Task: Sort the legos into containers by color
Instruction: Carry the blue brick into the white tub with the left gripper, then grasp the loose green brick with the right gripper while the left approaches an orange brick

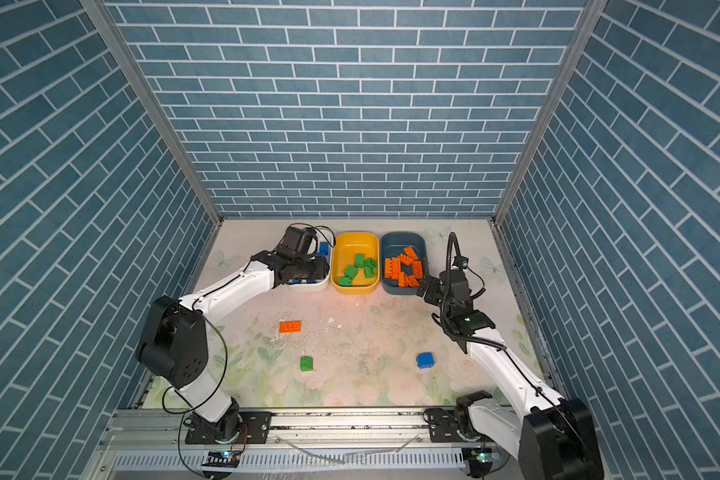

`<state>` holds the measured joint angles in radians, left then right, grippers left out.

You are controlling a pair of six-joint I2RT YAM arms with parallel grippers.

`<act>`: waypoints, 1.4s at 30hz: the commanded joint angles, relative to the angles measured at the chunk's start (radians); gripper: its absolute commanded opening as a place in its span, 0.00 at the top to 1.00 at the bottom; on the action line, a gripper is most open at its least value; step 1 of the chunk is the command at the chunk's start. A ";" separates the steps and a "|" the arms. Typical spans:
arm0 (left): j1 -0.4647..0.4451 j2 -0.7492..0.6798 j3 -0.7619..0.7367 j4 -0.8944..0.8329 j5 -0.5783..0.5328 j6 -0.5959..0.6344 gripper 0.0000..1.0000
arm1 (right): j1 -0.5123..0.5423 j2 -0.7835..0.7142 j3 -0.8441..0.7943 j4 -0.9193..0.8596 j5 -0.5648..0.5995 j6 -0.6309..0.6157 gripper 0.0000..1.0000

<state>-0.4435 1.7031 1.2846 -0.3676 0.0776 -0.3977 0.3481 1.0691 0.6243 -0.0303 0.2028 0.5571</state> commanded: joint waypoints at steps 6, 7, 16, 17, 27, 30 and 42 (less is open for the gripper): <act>0.113 0.094 0.048 -0.005 0.012 -0.140 0.62 | 0.039 0.031 0.061 0.025 -0.041 0.011 0.01; 0.120 0.108 0.064 -0.015 0.024 -0.144 0.60 | 0.047 0.037 0.067 0.021 -0.048 -0.004 0.01; 0.124 0.097 0.082 -0.027 0.094 -0.147 0.16 | 0.146 0.096 0.112 -0.011 -0.042 -0.049 0.01; 0.124 0.084 0.071 -0.026 0.094 -0.149 0.15 | 0.165 0.107 0.121 -0.014 -0.042 -0.063 0.01; 0.132 -0.069 -0.050 -0.058 0.009 -0.188 0.07 | 0.345 0.251 0.222 -0.005 -0.087 -0.226 0.01; 0.144 -0.119 -0.088 -0.083 -0.029 -0.207 0.06 | 0.404 0.289 0.223 0.051 -0.182 -0.315 0.01; 0.255 -0.318 -0.289 -0.159 -0.104 -0.245 0.03 | 0.617 0.573 0.383 -0.010 -0.652 -0.663 0.05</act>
<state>-0.2115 1.4208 1.0275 -0.4858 -0.0002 -0.6292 0.9215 1.5951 0.9024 0.0299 -0.3462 0.0555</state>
